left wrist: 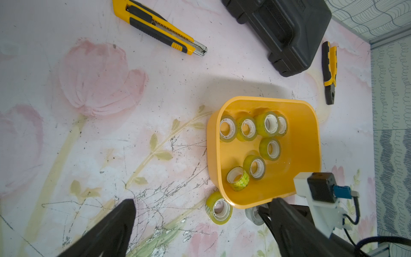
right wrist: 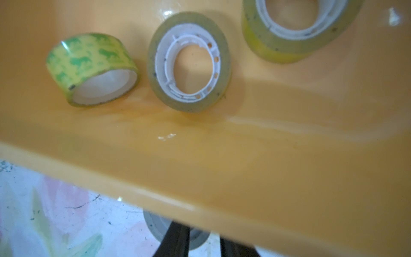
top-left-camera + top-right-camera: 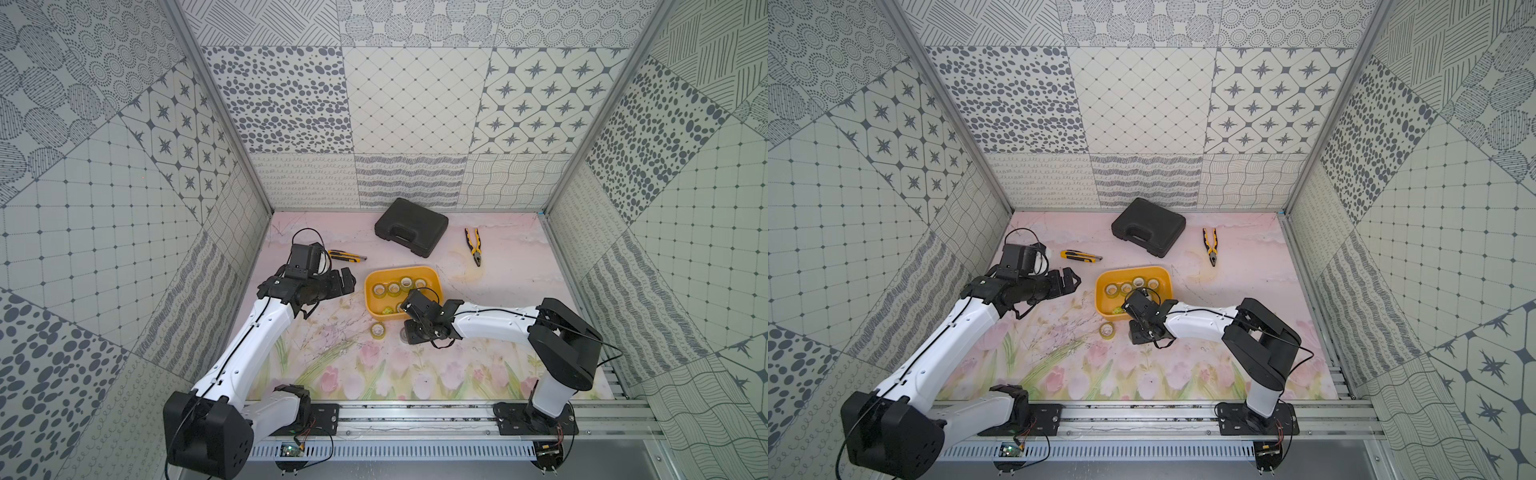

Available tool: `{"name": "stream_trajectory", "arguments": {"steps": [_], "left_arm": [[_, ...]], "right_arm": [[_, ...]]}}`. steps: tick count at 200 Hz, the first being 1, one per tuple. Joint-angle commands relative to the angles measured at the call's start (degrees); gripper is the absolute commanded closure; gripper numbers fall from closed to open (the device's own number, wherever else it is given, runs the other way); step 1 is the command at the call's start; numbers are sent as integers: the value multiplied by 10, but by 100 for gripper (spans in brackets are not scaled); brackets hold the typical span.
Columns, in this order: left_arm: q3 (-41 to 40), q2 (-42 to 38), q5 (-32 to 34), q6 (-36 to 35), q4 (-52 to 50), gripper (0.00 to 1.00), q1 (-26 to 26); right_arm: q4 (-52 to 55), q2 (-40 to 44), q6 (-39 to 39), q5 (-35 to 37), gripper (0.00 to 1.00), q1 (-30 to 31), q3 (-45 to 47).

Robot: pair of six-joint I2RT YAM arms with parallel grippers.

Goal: Put the transparent tape into the storage box
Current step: Pick up the tape at the center of the board.

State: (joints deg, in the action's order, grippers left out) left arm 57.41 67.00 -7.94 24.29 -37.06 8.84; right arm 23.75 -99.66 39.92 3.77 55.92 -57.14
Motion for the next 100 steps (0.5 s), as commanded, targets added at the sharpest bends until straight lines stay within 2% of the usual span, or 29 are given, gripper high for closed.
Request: {"name": "stream_trajectory", "arguments": {"steps": [1,44,100], "left_arm": [[3,-1,-8,-2,-6,1,-1],[3,-1,-5,-3,-8,1,-1],[3,-3,-7,-3,-6,1,0]], "right_arm": [[1,-16,-2,2,79,4,9],[1,32,-5,4,92,5,27],[79,147,-30,13,93,2,14]]}}
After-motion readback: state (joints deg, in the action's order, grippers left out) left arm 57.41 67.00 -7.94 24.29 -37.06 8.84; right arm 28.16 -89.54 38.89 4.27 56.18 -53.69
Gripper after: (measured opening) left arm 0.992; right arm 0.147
